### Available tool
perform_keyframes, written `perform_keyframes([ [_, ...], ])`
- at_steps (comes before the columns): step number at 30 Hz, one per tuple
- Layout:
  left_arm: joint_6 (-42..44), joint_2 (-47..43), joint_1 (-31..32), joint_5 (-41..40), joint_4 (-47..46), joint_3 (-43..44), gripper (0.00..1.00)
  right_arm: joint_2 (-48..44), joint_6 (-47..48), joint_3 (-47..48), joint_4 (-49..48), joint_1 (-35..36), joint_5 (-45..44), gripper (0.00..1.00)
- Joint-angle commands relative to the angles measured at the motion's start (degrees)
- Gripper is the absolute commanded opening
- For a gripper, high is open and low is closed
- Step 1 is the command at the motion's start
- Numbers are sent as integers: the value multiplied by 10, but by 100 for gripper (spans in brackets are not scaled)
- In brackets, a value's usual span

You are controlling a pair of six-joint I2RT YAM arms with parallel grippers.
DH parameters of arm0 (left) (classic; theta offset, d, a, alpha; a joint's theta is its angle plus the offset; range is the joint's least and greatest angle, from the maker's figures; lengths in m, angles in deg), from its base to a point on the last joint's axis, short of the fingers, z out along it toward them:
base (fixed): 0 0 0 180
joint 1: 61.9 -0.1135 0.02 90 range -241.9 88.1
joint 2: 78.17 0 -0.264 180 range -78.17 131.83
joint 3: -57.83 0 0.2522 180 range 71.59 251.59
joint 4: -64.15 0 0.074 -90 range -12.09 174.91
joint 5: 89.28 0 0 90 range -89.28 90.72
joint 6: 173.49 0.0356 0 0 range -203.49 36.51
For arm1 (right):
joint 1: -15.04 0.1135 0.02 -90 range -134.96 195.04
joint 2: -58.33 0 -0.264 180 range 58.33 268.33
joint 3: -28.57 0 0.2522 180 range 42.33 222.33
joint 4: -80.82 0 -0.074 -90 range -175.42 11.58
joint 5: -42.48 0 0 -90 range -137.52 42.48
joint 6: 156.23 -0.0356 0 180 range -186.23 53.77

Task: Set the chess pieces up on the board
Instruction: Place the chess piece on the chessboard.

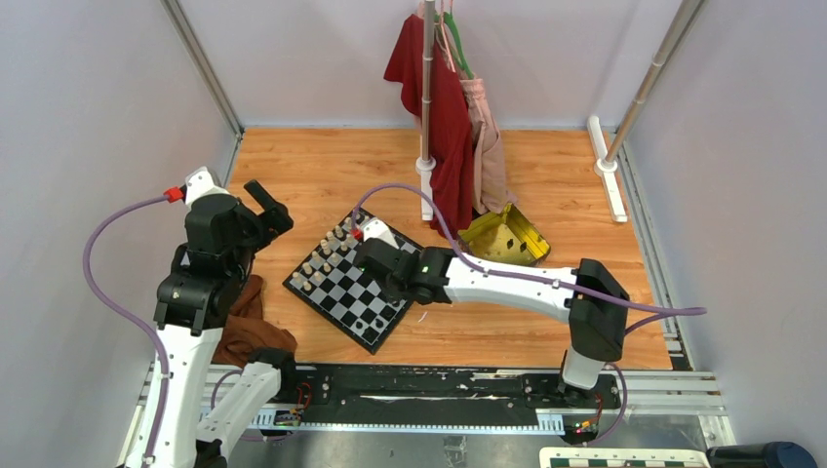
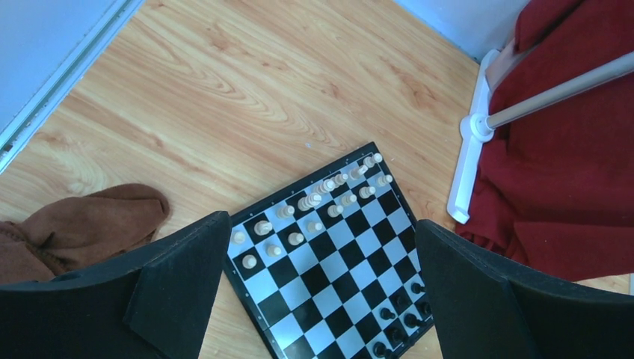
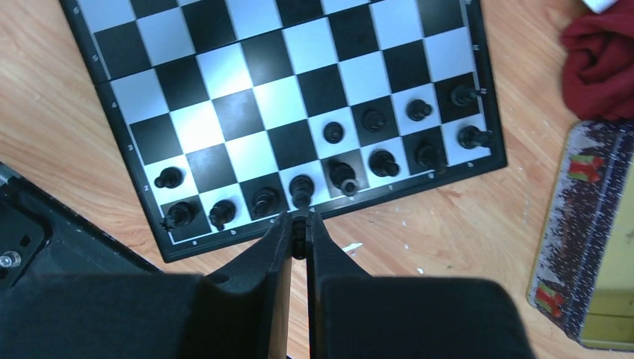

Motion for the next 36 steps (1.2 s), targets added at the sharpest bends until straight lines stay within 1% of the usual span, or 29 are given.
perform_keyframes([
  [1,-4,-2,-4,-1,12,26,100,31,21,33,13,27,-2,0],
  [7,-3,-2,-4,-3,14,28,100,59,31,59,9,41,3,0],
  [16,6,0,-4,-14,23,41,100,82,38,66,-3,49,19,0],
  [25,6,1,-4,-15,22,36,100,100,47,81,-4,54,26,0],
  [36,9,7,-4,-17,21,35,100,131,55,90,-16,54,57,0],
])
